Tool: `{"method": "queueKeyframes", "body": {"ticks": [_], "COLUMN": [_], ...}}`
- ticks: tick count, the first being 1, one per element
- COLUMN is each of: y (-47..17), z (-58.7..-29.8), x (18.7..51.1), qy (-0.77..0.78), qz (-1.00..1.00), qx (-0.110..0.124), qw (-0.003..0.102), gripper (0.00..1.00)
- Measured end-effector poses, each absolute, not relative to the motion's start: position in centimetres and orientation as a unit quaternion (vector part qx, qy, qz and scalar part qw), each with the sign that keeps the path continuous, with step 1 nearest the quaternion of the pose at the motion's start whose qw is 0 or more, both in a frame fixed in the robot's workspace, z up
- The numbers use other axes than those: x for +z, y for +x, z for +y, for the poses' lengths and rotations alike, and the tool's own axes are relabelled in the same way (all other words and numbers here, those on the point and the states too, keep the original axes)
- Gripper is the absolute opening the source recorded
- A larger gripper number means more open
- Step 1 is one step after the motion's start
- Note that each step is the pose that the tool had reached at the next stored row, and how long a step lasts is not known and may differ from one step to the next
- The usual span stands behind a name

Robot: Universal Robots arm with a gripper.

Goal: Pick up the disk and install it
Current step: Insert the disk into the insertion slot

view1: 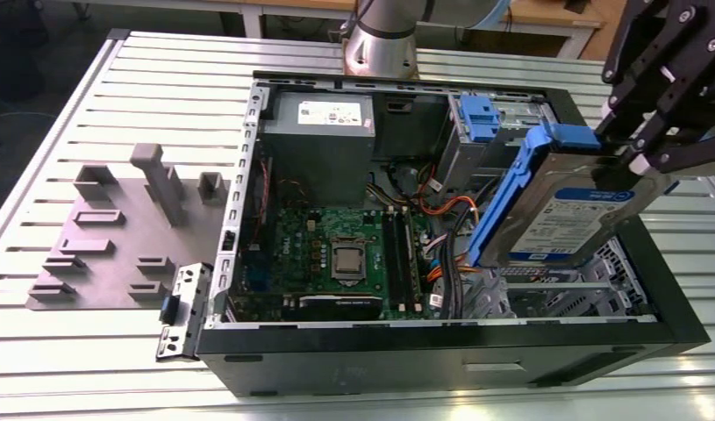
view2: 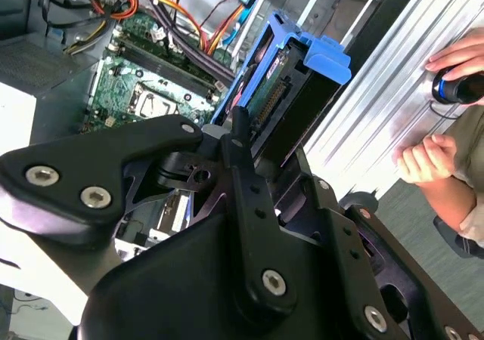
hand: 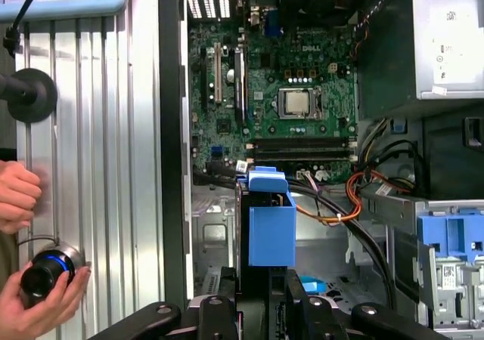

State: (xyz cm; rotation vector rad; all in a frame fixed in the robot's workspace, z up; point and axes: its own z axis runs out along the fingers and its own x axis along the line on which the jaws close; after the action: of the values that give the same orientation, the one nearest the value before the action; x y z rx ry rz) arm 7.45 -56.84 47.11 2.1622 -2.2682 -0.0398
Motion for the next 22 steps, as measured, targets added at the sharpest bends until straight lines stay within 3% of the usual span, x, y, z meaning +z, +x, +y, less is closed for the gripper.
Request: {"method": "queueKeyframes", "body": {"ticks": [22], "y": [11.3], "z": [-56.8], "x": [45.9], "qy": [0.691], "qz": [-0.722], "qx": [-0.015], "qw": [0.007], "gripper": [0.35]}}
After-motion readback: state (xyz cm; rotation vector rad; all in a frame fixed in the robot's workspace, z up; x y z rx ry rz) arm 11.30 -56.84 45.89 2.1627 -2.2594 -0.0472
